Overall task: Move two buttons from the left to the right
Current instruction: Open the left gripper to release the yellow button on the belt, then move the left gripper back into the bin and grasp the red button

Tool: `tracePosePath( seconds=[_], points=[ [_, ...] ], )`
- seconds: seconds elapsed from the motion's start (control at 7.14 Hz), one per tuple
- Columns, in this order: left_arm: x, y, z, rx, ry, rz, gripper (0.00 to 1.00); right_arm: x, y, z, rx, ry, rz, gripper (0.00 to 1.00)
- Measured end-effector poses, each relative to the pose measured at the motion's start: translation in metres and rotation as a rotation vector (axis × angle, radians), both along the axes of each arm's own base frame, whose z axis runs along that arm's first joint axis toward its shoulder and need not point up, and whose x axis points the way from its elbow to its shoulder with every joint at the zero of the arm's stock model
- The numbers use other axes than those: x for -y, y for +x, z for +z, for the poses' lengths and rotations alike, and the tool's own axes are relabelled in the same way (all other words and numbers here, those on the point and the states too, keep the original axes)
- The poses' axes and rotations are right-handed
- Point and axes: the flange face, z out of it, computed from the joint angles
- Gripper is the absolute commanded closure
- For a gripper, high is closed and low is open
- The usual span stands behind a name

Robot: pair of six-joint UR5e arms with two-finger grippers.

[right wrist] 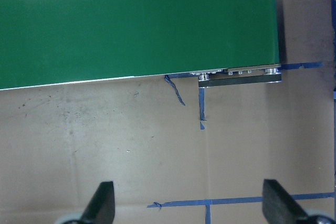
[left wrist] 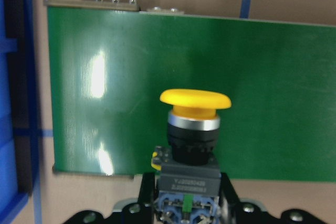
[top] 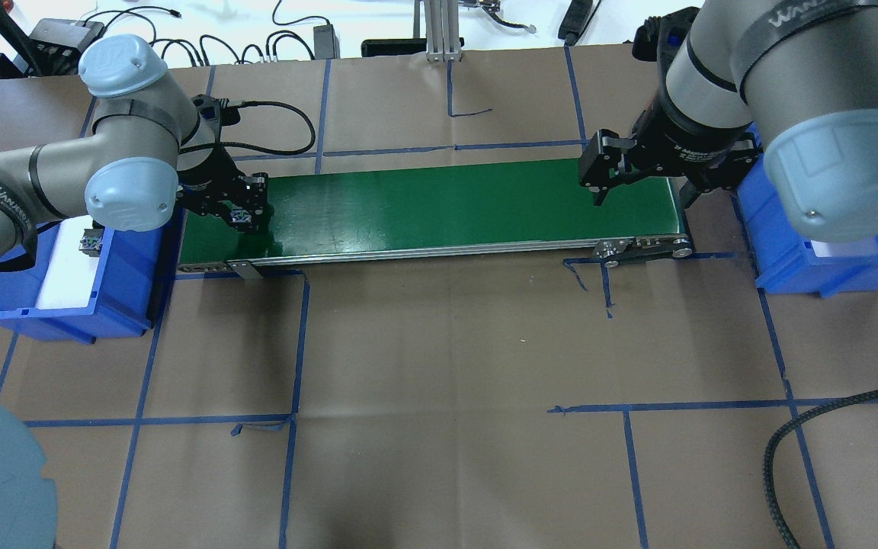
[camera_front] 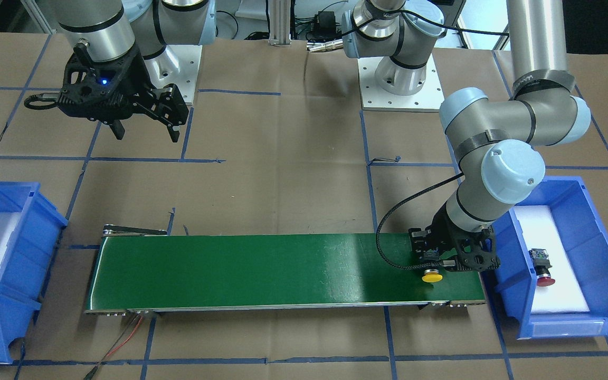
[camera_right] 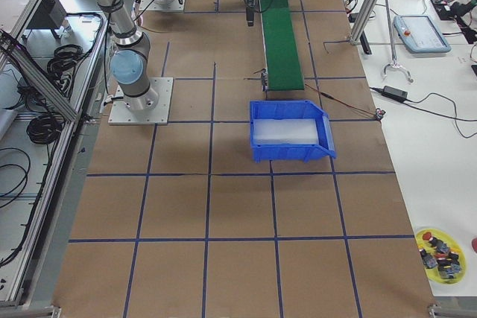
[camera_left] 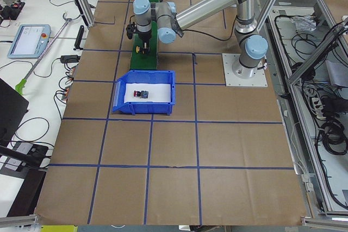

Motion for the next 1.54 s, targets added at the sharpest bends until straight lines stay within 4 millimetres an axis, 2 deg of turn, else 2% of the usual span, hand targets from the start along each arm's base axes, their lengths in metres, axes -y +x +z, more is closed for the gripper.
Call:
tracePosePath(
  seconds=[0.14,0.42,0.84,0.98,1.12,1.26,1.54],
  points=[
    [0.002,0.001,0.005,0.002,-0.012,0.01,0.01,0.0,0.0,0.0,0.0,0.0,0.0,0.0],
    [0.006,0.009,0.037,0.006,-0.035,0.025,0.01,0.001,0.0,0.0,-0.001,0.0,0.0,0.0],
    [0.008,0.02,0.137,-0.004,0.034,0.033,0.01,0.001,0.0,0.0,-0.002,0.0,0.0,0.0],
    [0.01,0.024,0.161,-0.006,0.047,0.033,0.01,0.001,-0.001,0.0,-0.003,-0.001,-0.001,0.0],
    [0.014,0.036,0.171,-0.006,0.05,0.03,0.01,0.001,-0.001,0.001,-0.002,-0.002,-0.002,0.0],
    [0.018,0.064,0.173,-0.009,0.051,0.018,0.01,0.001,-0.001,0.001,0.0,-0.002,-0.003,0.0],
    [0.019,0.139,0.168,-0.013,0.049,-0.022,0.01,0.001,0.0,0.0,0.003,0.0,-0.001,0.0]
  ],
)
